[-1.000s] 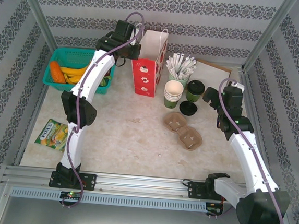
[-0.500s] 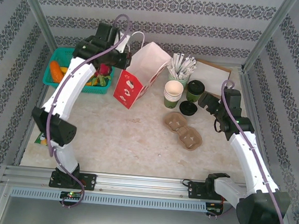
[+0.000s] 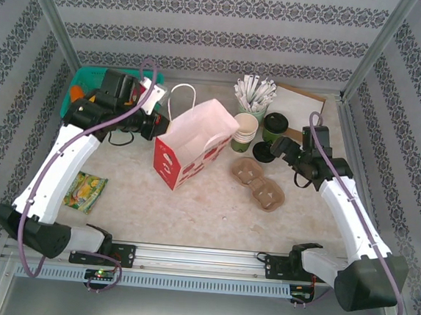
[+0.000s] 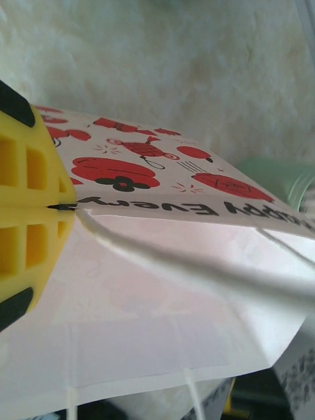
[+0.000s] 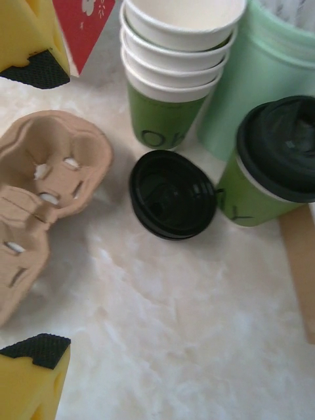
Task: Pack the takeout coffee
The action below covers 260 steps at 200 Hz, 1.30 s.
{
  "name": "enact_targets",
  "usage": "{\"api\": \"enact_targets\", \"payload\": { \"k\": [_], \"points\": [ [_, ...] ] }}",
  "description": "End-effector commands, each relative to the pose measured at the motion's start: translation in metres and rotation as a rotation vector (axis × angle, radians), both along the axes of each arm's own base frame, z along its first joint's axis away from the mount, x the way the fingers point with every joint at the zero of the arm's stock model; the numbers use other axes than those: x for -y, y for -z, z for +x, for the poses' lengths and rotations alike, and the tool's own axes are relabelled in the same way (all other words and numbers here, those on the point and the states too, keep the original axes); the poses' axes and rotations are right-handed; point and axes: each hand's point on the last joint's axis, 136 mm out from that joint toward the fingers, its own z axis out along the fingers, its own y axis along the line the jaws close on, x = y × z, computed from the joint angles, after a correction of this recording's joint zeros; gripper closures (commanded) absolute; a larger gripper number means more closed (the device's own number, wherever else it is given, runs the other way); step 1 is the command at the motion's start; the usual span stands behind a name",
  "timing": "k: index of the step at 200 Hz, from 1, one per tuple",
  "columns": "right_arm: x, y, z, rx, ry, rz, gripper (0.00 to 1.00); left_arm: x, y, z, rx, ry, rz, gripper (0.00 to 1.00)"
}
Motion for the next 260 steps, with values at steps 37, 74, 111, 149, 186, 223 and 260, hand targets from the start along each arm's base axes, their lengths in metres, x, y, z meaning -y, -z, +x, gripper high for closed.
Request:
{"api": "enact_targets", "payload": {
  "k": [37, 74, 111, 149, 186, 223, 260],
  "points": [
    [-0.012, 0.013, -0.015, -0.106, 0.093, 0.026, 0.02, 0.021, 0.019, -0.004, -0.05, 0.166, -0.076, 1.0],
    [-0.025, 0.03, -0.03, -0.17, 0.135, 0.066, 0.02, 0.017, 0.023, 0.008, -0.065, 0.128, -0.039, 0.85],
    [-0.035, 0.056, -0.046, -0.281, 0.207, 0.057, 0.02, 0.015, 0.022, 0.008, -0.013, 0.114, -0.053, 0.42],
    [-0.05, 0.083, -0.044, -0.336, 0.329, 0.097, 0.06, 0.009, 0.009, 0.006, 0.073, 0.079, -0.119, 0.0],
    [-0.066, 0.11, -0.037, -0.419, 0.36, 0.116, 0.12, 0.02, -0.014, -0.016, 0.141, 0.169, -0.223, 0.0],
    [-0.07, 0.127, -0.033, -0.455, 0.399, 0.086, 0.14, 0.004, -0.024, -0.009, 0.212, 0.048, -0.179, 0.0],
    [-0.069, 0.135, -0.026, -0.456, 0.415, 0.047, 0.19, -0.019, -0.03, -0.012, 0.287, -0.089, -0.141, 0.0]
  ]
}}
